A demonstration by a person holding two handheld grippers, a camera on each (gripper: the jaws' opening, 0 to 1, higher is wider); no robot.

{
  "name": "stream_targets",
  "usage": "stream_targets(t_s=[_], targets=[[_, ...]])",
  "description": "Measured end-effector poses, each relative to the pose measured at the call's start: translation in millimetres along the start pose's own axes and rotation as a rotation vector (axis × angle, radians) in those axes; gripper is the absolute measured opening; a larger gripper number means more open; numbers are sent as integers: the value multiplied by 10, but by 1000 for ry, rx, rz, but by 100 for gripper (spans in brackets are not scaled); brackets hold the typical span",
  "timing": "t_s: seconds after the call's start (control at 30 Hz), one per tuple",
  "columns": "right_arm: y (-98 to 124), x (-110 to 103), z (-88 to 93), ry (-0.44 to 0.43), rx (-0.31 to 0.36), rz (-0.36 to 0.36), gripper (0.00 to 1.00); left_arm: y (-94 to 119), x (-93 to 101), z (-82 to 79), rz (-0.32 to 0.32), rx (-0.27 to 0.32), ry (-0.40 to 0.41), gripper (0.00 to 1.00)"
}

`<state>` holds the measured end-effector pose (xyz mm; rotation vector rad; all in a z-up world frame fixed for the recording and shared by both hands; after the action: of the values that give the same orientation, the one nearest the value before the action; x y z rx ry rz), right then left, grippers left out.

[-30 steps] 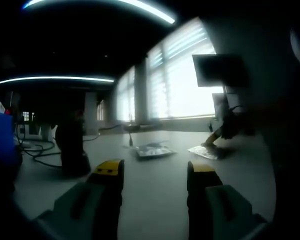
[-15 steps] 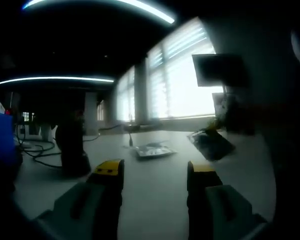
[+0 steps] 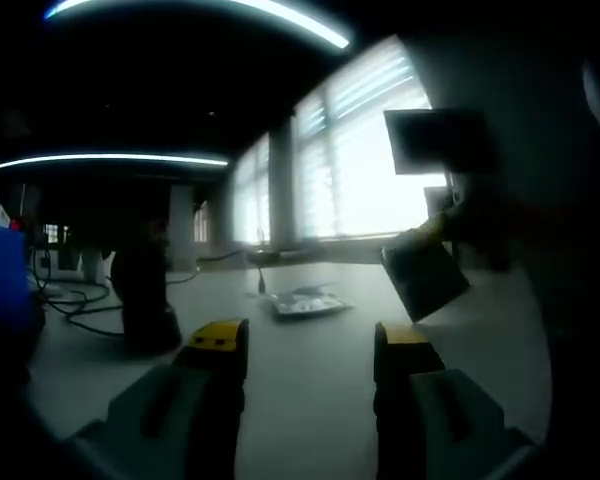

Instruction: Clip sheet goods on table flip sheet goods clip sheet goods scan sheet goods put sheet goods back to table

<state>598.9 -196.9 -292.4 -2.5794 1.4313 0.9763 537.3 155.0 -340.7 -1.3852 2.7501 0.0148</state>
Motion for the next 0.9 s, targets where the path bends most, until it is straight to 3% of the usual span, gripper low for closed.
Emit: stream_targets(t_s=[0.33,0.9], targets=[[-46,-109,-23,-12,11,-62,0,3,6,-1,0,0,-1,43],[-74,-60,-108,16,71,-57,0,9,11,-9,-1,3,0,43]])
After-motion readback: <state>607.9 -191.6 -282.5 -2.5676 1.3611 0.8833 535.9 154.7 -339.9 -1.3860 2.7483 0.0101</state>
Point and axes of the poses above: the point that each gripper's makers call its tool centre point, and the gripper's own axes: y roughly backward along the fingers, x roughly to its right, z roughly out of its underside, the point moved 3 cm from there along y, roughly backward along the fingers, and after that the axes turned 5 degrees about -x, right-handed, at the moved point
